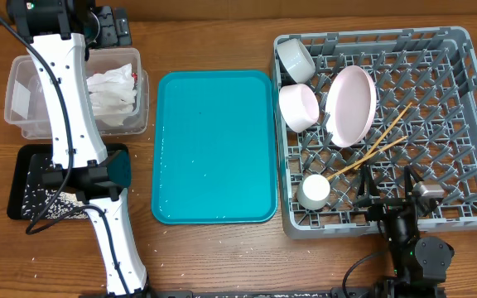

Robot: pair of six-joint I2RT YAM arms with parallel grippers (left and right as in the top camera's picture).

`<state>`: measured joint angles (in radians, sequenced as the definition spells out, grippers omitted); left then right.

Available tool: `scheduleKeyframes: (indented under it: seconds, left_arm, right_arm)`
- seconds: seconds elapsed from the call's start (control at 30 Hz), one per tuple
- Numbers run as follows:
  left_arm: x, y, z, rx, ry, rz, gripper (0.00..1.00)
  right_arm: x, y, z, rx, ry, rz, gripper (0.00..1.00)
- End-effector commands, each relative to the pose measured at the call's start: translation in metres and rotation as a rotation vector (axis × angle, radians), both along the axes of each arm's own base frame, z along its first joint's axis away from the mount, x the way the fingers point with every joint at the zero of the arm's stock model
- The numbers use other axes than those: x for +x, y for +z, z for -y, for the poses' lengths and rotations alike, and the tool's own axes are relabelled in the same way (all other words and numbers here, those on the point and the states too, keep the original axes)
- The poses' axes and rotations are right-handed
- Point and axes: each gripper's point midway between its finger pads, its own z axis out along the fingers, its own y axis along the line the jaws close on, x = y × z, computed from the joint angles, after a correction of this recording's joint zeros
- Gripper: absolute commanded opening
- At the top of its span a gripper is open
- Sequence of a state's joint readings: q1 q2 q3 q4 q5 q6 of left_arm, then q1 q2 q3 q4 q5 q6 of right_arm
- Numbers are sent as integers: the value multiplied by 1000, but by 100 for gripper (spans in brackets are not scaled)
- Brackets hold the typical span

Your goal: Sort waste into correct bins and load items into the dishwasher

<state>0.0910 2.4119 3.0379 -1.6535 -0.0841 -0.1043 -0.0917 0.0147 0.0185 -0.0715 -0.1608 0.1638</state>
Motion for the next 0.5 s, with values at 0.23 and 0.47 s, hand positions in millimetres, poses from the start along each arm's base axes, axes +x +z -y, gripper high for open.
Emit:
scheduleKeyframes:
  seconds: [0.23,0.47]
  left_arm:
    - [-24,48,16,-39,-43,82,100]
    - [-32,122,42,-64,-211,404,100]
  right_arm:
    - [0,-1,0,-5,1,8,100]
    - [0,-1,0,-5,1,8,100]
